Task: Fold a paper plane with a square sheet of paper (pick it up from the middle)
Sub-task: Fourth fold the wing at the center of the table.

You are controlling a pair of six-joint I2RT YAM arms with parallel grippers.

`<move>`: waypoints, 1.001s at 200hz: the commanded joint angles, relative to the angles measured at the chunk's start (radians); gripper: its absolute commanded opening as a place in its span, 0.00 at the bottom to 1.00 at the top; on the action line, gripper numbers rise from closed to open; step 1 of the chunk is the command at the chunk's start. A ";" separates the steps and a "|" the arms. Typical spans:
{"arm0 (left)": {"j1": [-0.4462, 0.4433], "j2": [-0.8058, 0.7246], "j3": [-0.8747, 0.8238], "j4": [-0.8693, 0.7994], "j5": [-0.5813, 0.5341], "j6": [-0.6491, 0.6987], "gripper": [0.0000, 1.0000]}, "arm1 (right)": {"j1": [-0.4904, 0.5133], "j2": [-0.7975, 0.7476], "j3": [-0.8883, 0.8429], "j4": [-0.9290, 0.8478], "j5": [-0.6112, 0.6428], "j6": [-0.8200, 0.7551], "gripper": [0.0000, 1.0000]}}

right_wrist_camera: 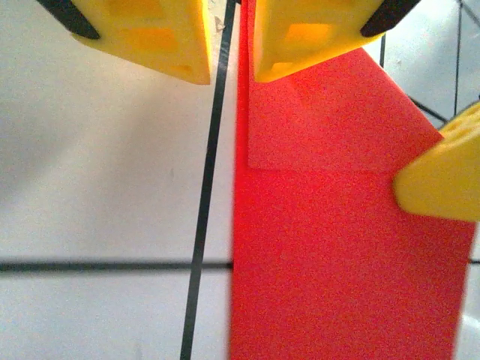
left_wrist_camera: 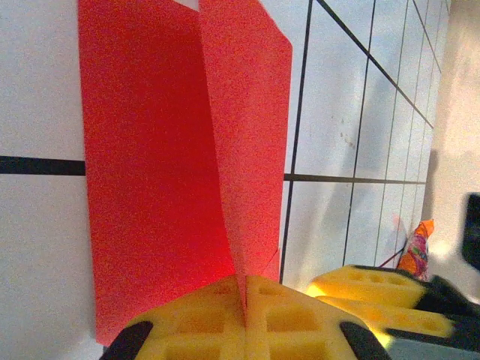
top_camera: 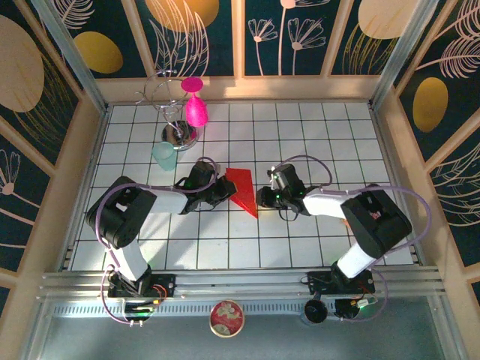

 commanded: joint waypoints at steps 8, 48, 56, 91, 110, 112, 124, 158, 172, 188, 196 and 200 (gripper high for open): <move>0.006 -0.044 -0.015 -0.025 -0.061 -0.063 0.05 | 0.093 -0.107 0.023 -0.073 0.271 -0.086 0.31; -0.011 -0.109 -0.026 -0.056 -0.135 -0.137 0.06 | 0.265 -0.093 0.050 -0.079 0.498 -0.168 0.38; -0.013 -0.115 -0.024 -0.062 -0.140 -0.143 0.06 | 0.287 -0.073 0.063 -0.079 0.518 -0.185 0.38; -0.013 -0.114 -0.015 -0.090 -0.145 -0.151 0.06 | 0.364 0.031 0.132 -0.094 0.567 -0.230 0.39; -0.014 -0.112 -0.015 -0.091 -0.144 -0.153 0.06 | 0.382 0.071 0.154 -0.095 0.582 -0.233 0.41; -0.014 -0.112 -0.016 -0.091 -0.144 -0.153 0.06 | 0.383 0.073 0.155 -0.094 0.583 -0.233 0.41; -0.014 -0.112 -0.015 -0.091 -0.142 -0.155 0.07 | 0.385 0.089 0.161 -0.090 0.586 -0.233 0.41; -0.014 -0.108 -0.013 -0.093 -0.138 -0.156 0.07 | 0.385 0.114 0.172 -0.081 0.580 -0.247 0.41; -0.015 -0.107 -0.013 -0.093 -0.137 -0.158 0.07 | 0.385 0.127 0.177 -0.081 0.580 -0.250 0.41; -0.014 -0.107 -0.014 -0.093 -0.137 -0.158 0.07 | 0.385 0.137 0.181 -0.078 0.577 -0.254 0.41; -0.015 -0.107 -0.014 -0.093 -0.137 -0.157 0.07 | 0.385 0.141 0.182 -0.074 0.578 -0.257 0.40; -0.013 -0.108 -0.013 -0.093 -0.137 -0.159 0.07 | 0.385 0.142 0.183 -0.073 0.579 -0.259 0.40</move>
